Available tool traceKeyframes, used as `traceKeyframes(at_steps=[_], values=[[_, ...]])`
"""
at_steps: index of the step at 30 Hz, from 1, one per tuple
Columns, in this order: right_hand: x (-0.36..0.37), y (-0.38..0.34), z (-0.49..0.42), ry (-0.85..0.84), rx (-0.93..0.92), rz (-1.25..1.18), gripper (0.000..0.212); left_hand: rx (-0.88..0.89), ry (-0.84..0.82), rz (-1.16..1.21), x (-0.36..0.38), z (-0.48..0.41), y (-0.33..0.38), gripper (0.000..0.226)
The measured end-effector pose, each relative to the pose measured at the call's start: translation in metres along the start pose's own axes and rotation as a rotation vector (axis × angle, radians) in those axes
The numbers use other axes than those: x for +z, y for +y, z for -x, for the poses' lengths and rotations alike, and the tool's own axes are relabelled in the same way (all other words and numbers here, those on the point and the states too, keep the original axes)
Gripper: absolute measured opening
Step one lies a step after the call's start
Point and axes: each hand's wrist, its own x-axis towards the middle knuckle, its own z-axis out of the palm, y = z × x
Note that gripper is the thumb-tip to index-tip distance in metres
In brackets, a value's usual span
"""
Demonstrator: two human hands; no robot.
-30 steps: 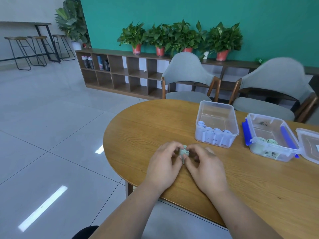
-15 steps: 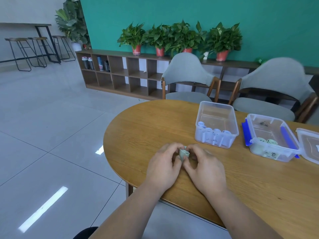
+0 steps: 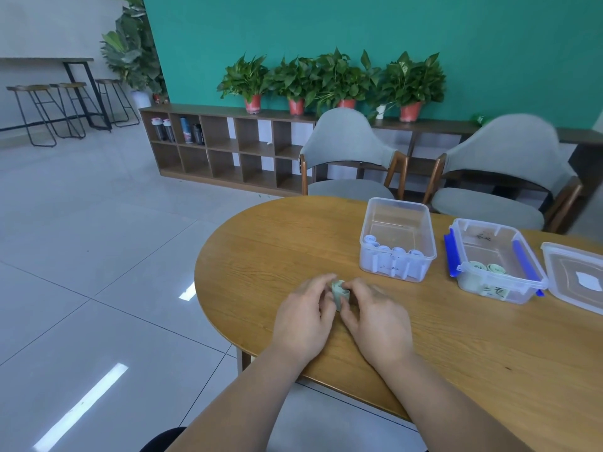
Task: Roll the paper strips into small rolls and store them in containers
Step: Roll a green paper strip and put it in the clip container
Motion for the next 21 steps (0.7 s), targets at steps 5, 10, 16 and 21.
traceKeyframes(at_steps=[5, 10, 16, 21], values=[[-0.019, 0.003, -0.005, -0.014, 0.009, -0.090, 0.018, -0.271, -0.071, 0.306, -0.002, -0.014, 0.017, 0.024], [-0.050, 0.012, -0.012, -0.049, 0.030, -0.219, 0.029, -0.624, -0.281, 0.695, -0.015, -0.035, 0.052, 0.027], [-0.084, 0.025, -0.008, -0.039, 0.034, -0.314, 0.037, -0.771, -0.377, 0.886, -0.019, -0.043, 0.085, 0.038], [-0.108, 0.039, 0.003, -0.007, 0.015, -0.326, 0.037, -0.744, -0.389, 0.976, -0.012, -0.040, 0.113, 0.025]])
